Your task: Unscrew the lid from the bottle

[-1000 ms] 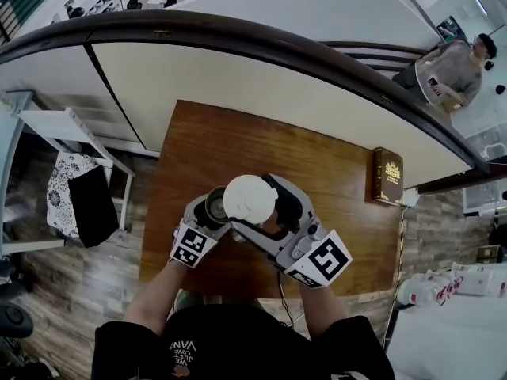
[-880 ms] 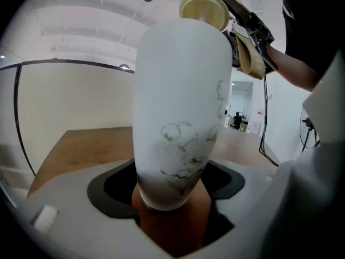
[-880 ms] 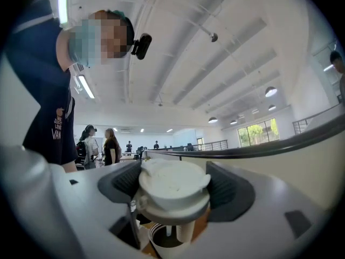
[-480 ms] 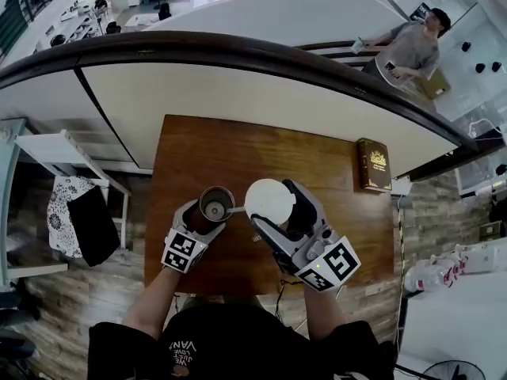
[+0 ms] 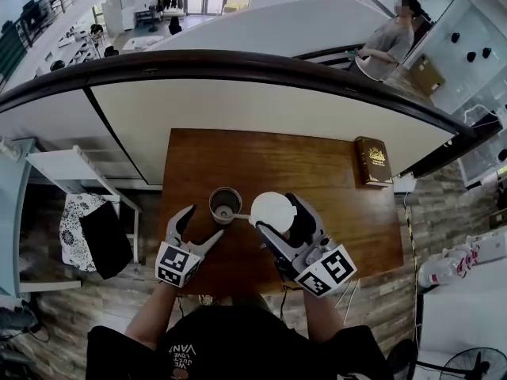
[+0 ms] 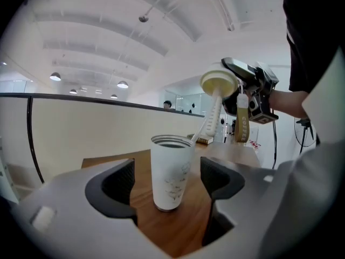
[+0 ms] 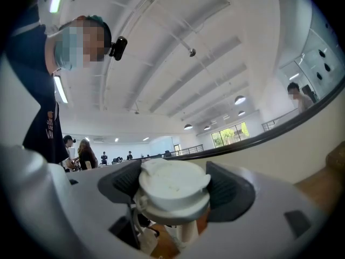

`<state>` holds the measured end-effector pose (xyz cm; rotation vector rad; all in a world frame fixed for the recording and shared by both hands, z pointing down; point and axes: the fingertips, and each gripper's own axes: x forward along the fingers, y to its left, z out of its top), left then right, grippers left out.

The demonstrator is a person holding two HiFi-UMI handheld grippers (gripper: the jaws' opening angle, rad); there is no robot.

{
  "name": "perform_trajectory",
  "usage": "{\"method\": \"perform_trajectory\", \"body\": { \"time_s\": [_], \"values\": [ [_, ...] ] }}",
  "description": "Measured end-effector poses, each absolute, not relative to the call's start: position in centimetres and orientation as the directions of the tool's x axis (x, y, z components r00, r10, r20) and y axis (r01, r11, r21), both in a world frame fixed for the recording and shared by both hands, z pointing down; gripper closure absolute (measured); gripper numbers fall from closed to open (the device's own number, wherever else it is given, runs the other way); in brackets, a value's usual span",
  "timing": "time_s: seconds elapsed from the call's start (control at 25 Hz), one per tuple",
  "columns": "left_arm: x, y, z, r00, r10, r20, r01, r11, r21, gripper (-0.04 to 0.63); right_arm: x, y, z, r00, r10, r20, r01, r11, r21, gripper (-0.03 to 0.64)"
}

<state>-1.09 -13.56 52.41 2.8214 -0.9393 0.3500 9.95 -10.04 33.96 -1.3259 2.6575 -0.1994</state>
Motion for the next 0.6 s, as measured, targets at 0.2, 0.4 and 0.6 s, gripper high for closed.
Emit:
{"method": "perform_trajectory", "body": {
  "time_s": [0.2, 0.4, 0.6],
  "values": [
    [-2.3, -12.2, 49.2, 0.796, -0.570, 0.204, -0.588, -0.808, 0.038, 0.225, 9.1, -8.5, 34.2, -0.570, -0.817, -0.092, -0.793, 0.576, -0.198, 0.261],
    [-3.0, -10.5, 46.1, 0.818, -0.554, 0.155, -0.563, -0.826, 0.021, 0.227, 8.3, -7.0, 34.5, -0.552, -0.829, -0.093, -0.804, 0.559, -0.206, 0.261],
    [-4.1, -9.3, 43.9, 0.818, -0.562, 0.118, -0.567, -0.824, 0.003, 0.322, 7.4, -6.1, 34.8, -0.544, -0.835, -0.083, -0.810, 0.548, -0.208, 0.261]
  ]
}}
